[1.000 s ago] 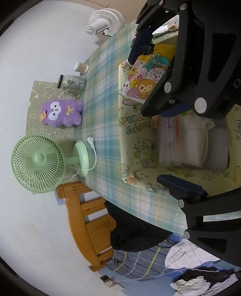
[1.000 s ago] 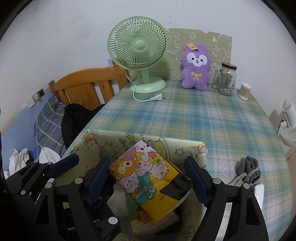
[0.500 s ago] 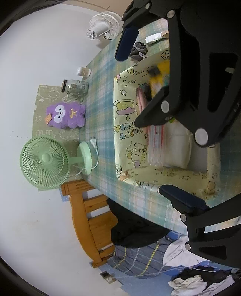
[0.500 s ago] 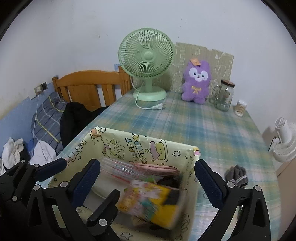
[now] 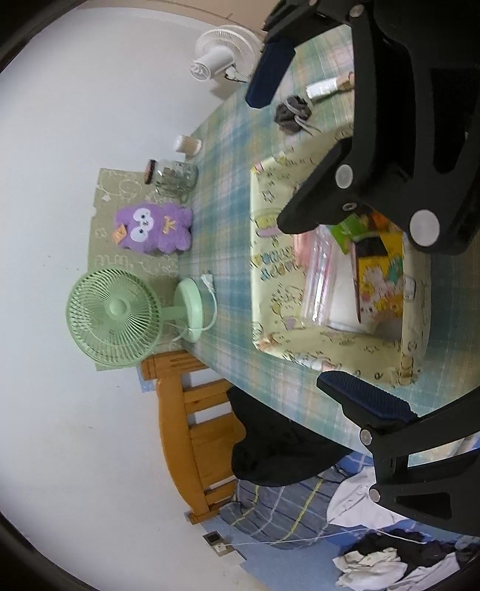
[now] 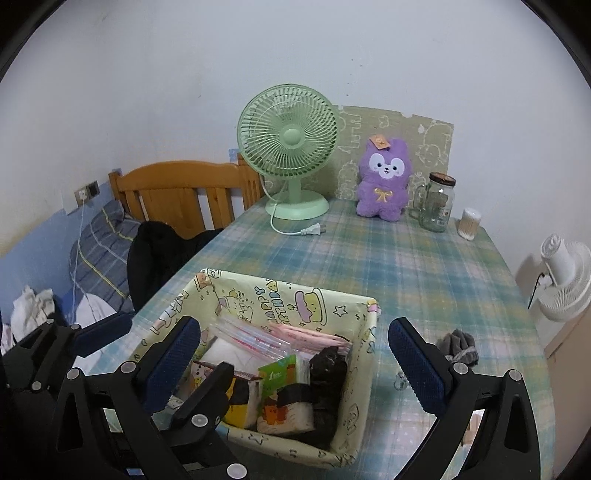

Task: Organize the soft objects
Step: 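Withdraw both tools from the box toward the grey pouch and tissue roll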

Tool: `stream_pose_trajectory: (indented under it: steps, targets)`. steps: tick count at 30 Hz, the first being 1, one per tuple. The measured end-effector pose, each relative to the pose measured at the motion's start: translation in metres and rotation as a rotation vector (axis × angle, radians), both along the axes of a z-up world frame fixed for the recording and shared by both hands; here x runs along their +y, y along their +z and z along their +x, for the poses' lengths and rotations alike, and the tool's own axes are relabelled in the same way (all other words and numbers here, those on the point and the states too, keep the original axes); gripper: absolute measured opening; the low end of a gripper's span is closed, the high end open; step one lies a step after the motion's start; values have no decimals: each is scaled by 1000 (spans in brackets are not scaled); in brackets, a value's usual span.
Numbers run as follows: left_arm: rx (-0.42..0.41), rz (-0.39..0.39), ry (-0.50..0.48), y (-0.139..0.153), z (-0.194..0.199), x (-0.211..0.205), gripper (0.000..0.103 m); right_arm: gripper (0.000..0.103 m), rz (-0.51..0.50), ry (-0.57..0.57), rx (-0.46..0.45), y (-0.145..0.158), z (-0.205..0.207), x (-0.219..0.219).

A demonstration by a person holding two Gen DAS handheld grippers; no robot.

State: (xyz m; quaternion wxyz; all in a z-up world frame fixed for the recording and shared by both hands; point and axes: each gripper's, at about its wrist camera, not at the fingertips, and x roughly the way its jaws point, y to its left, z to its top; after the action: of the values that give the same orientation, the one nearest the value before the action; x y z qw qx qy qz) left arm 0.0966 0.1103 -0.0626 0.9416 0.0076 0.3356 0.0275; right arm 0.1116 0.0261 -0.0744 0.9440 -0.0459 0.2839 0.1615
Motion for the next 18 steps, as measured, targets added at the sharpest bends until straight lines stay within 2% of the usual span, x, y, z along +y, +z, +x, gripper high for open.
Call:
stream_pose_trajectory:
  steps: [10,18]
  targets:
    - [-55,-17,-46,19,-14,-25,90,103,34,-19,-18,19,-18,-29]
    - [-101,-14,-41,32,-27,-45,89,103,75,-5,-17,28,-30,-50]
